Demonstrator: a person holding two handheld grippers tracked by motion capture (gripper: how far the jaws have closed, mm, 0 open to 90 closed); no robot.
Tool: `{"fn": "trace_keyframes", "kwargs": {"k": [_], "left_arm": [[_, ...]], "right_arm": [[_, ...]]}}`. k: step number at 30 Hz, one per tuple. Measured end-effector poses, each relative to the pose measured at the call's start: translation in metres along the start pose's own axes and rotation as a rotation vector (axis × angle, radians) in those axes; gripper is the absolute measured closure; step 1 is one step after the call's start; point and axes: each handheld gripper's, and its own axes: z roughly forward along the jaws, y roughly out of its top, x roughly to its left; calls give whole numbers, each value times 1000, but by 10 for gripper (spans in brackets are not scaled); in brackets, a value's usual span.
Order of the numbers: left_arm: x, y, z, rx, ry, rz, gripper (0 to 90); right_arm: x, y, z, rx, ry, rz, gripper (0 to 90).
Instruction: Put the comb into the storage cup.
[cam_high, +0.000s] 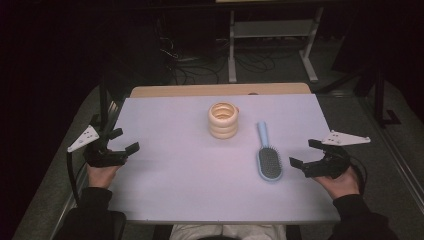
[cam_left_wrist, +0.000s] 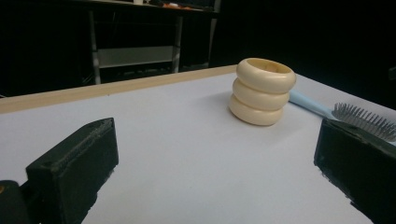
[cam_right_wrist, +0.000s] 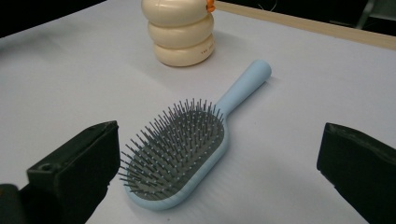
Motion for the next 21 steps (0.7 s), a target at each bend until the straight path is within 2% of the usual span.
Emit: {"fn": "trace_keyframes", "kwargs": {"k": [9,14,21], "left_arm": [[-1,-1,2,13,-13,4,0],[-2,-1,2,13,-16,5,0],[-3,-2,3,32,-17,15,0]], "right_arm": [[1,0,0,3,8,-1,0],[2,3,1,19,31,-17,0],[6,8,1,28,37,-41,0]]}}
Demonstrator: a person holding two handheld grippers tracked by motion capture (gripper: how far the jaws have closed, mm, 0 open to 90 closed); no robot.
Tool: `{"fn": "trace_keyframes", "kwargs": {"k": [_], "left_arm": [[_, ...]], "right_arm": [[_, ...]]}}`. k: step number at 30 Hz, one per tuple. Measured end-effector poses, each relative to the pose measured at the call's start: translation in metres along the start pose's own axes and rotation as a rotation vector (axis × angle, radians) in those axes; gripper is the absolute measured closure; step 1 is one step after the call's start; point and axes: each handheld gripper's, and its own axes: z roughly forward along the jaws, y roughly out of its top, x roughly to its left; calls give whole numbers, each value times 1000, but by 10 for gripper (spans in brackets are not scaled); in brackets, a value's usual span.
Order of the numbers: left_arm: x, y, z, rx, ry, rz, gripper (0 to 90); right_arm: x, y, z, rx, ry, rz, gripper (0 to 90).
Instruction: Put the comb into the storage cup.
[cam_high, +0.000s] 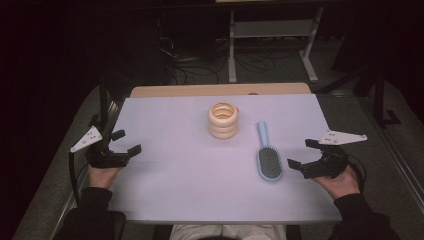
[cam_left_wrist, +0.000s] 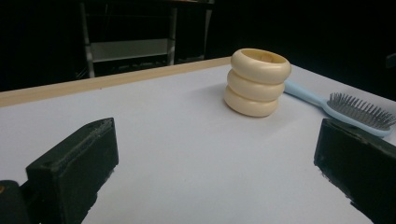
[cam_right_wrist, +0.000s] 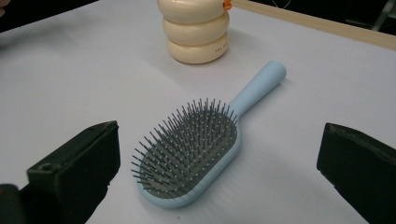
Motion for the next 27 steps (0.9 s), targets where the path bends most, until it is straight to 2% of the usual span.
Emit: {"fn": "trace_keyframes", "kwargs": {"k": [7,27], "left_arm": [[-1,-1,0,10,-2,2,0],[-2,-1,0,13,0,1,0]], "right_arm": [[5,12,3,22,0,-23,0],[1,42,-3,37,23,-50,0]]}}
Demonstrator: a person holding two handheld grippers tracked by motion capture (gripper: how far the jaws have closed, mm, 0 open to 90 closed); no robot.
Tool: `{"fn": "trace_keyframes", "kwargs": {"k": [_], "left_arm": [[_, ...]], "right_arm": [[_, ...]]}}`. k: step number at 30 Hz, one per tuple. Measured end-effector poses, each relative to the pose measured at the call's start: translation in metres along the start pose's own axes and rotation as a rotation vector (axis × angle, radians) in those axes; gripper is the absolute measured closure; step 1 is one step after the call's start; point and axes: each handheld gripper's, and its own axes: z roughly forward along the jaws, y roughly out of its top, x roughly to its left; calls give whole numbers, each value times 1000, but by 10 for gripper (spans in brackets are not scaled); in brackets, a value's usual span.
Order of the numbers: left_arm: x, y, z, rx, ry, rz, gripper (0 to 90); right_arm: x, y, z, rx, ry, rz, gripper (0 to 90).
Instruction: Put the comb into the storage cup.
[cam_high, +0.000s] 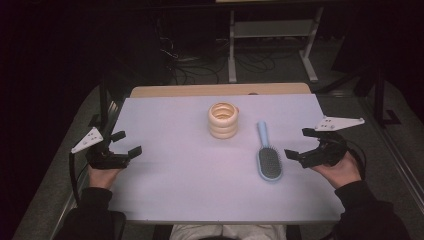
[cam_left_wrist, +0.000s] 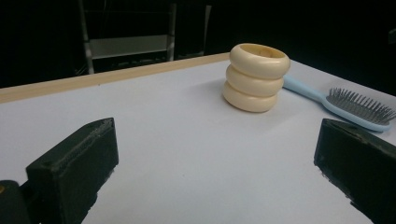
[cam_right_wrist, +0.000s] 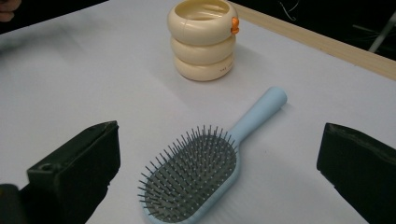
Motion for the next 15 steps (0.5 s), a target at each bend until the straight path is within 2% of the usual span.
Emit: {"fn": "trace_keyframes", "kwargs": {"k": [15], "left_arm": [[0,-1,1,10,-1,2,0]], "right_arm": [[0,18,1,1,13,-29,0]]}}
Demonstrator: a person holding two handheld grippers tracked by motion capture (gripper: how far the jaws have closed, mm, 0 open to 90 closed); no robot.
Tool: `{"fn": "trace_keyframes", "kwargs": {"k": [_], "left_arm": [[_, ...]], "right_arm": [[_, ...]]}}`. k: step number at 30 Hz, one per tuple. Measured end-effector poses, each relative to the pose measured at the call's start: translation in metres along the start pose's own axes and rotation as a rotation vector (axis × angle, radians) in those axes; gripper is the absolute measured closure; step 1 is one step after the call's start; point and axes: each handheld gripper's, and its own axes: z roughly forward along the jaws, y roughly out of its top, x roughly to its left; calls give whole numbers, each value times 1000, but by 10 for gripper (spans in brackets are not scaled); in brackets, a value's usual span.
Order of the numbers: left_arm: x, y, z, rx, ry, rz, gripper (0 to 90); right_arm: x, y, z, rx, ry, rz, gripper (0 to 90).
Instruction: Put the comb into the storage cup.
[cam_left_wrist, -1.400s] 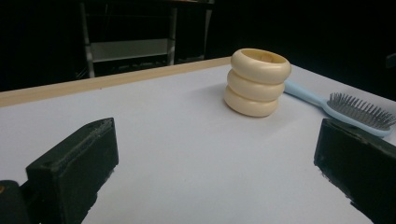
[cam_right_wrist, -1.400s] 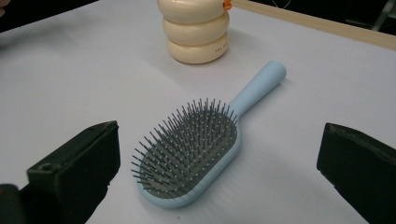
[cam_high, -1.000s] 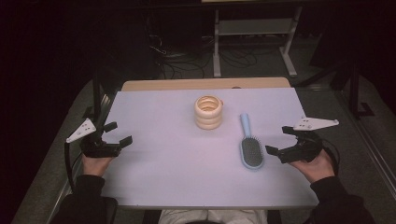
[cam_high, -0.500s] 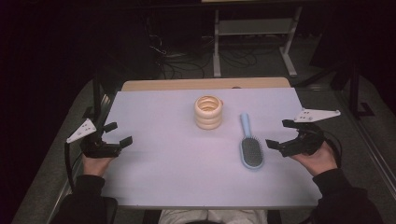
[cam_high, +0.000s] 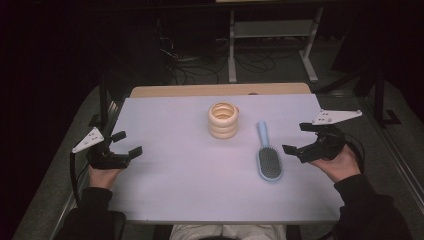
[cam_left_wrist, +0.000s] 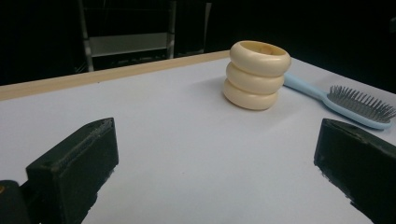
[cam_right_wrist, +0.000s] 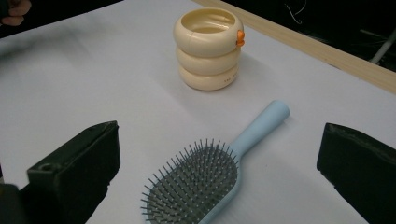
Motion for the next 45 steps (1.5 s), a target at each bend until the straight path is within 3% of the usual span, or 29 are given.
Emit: {"fn": "trace_keyframes", "kwargs": {"k": [25,45], "left_arm": [[0,0,1,2,-7,-4,0],[1,-1,2,10,-13,-4,0]], "right_arm": [[-20,36,16,12,-1,-15,0],[-30,52,28,46,-4,-23,0]]}}
